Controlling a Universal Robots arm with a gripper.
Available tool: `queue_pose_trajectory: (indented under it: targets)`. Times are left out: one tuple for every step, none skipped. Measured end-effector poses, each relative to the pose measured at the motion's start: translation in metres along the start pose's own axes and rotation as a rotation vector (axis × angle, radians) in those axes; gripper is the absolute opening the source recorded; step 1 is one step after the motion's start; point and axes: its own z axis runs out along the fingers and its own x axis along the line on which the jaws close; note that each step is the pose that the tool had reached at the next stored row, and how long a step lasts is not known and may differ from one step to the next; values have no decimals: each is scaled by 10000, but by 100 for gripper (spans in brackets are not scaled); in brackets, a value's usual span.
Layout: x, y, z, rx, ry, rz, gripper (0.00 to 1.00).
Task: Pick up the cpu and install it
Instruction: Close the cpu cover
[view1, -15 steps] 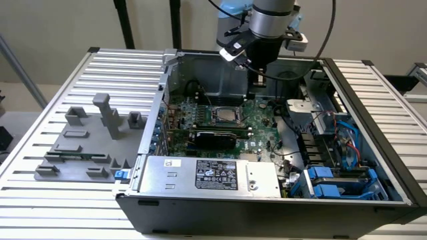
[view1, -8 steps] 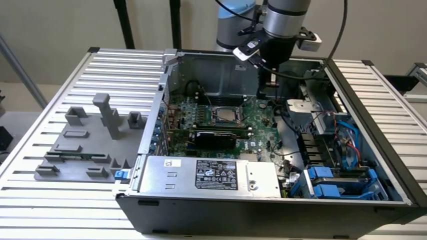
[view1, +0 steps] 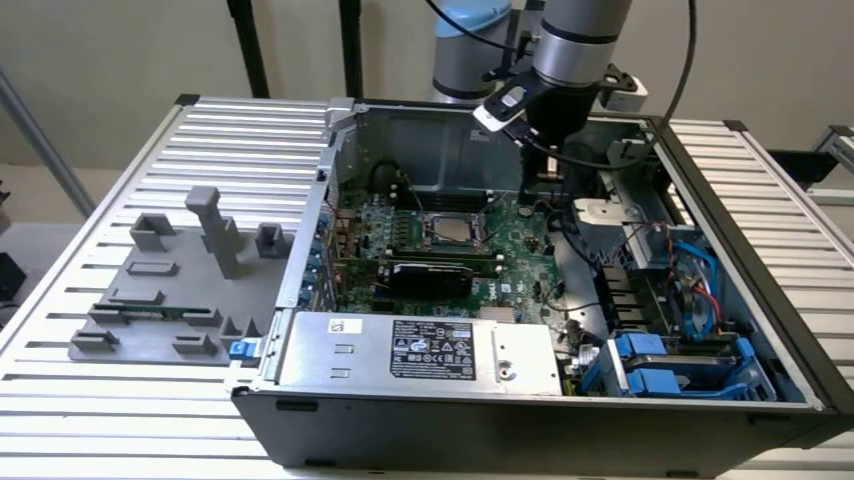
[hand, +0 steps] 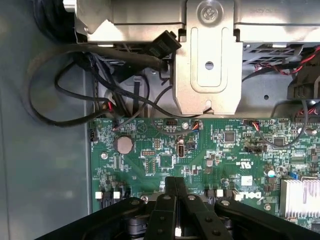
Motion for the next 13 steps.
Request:
queue_pose_trajectory:
  targets:
    - [0,1,17,0,-1,-1,11]
    - [1,1,37,0,0,-1,11]
    - [1,1,55,3,0,-1,11]
    - [1,1,73,9,0,-1,11]
    - [1,2,89,23,0,-2,11]
    - [1,2,99,46,-2,-5,11]
    - [1,0,105,85,-3,-6,11]
    - [1,-6,106,153,-6,-10,11]
    - [0,-16,106,240,-10,-16,11]
    - [0,-28,107,347,-13,-27,11]
    - [0,-40,108,449,-16,-35,11]
    - [-1,-51,109,551,-19,-43,11]
    - [-1,-65,109,657,-23,-49,11]
